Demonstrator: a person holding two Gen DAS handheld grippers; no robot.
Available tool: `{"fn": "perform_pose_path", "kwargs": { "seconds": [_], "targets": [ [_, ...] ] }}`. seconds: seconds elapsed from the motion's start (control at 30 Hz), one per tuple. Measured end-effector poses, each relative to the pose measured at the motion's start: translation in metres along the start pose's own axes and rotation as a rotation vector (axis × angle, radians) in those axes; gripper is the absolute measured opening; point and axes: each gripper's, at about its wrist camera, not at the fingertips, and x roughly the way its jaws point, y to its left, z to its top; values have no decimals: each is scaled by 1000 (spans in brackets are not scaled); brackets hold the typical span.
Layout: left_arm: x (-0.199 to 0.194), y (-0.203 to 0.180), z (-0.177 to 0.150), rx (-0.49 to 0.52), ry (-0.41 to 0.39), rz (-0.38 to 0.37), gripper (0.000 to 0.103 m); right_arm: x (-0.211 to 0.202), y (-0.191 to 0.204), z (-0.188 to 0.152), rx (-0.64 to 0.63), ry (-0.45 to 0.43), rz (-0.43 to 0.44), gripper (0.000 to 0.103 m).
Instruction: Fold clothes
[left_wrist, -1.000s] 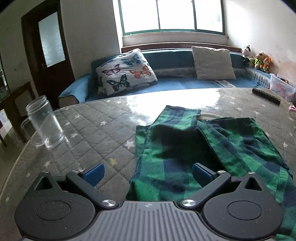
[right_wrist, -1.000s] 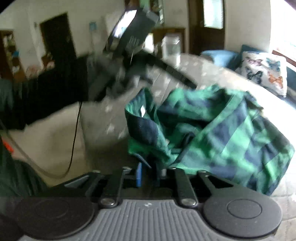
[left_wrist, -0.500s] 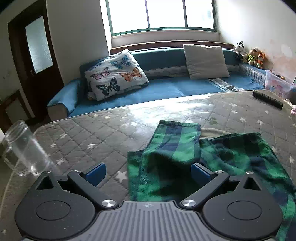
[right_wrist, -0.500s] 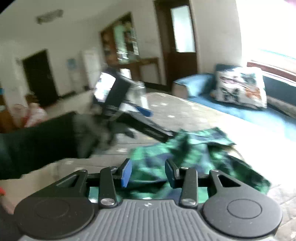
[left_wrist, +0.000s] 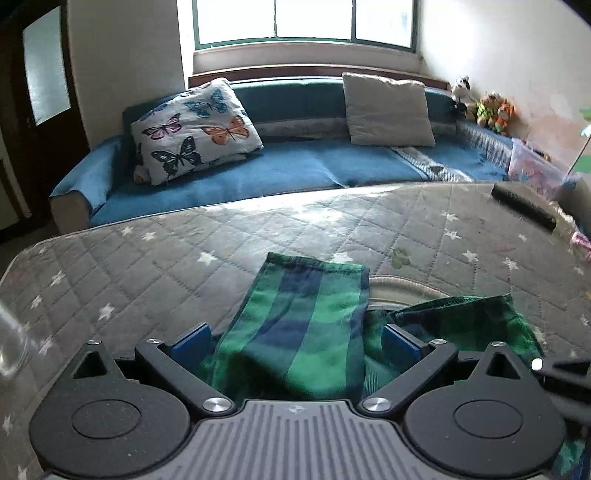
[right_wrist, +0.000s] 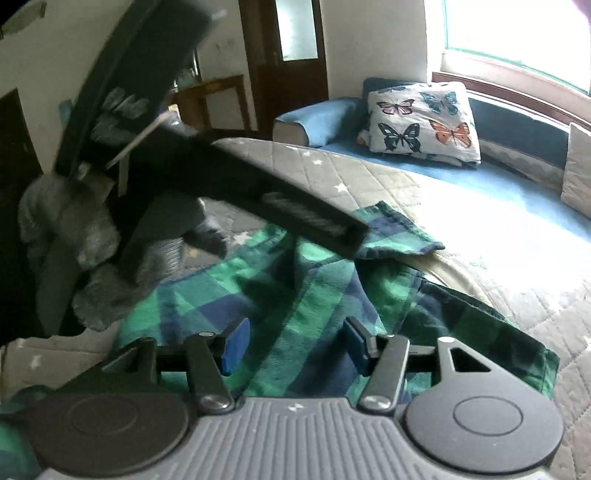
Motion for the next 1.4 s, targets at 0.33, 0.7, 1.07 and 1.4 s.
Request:
{"fn": "perform_pose_path", "kwargs": {
  "seconds": [0.33,0.7,1.07,1.4],
  "targets": [
    [46,-7,-4,41,96,-32,25,12,-14,-8,36,43,-42,15],
    [-15,55,-20,-128,-32,62,4,-32,-32,-18,99,-26,-138,4],
    [-113,166,-88,-359,-108,345,3,-76,-36,-35,32,-51,-359,4],
    [-178,225,-171,-523,-87,527,3,-118,-78,-76,152,-69,-497,4]
  ]
}}
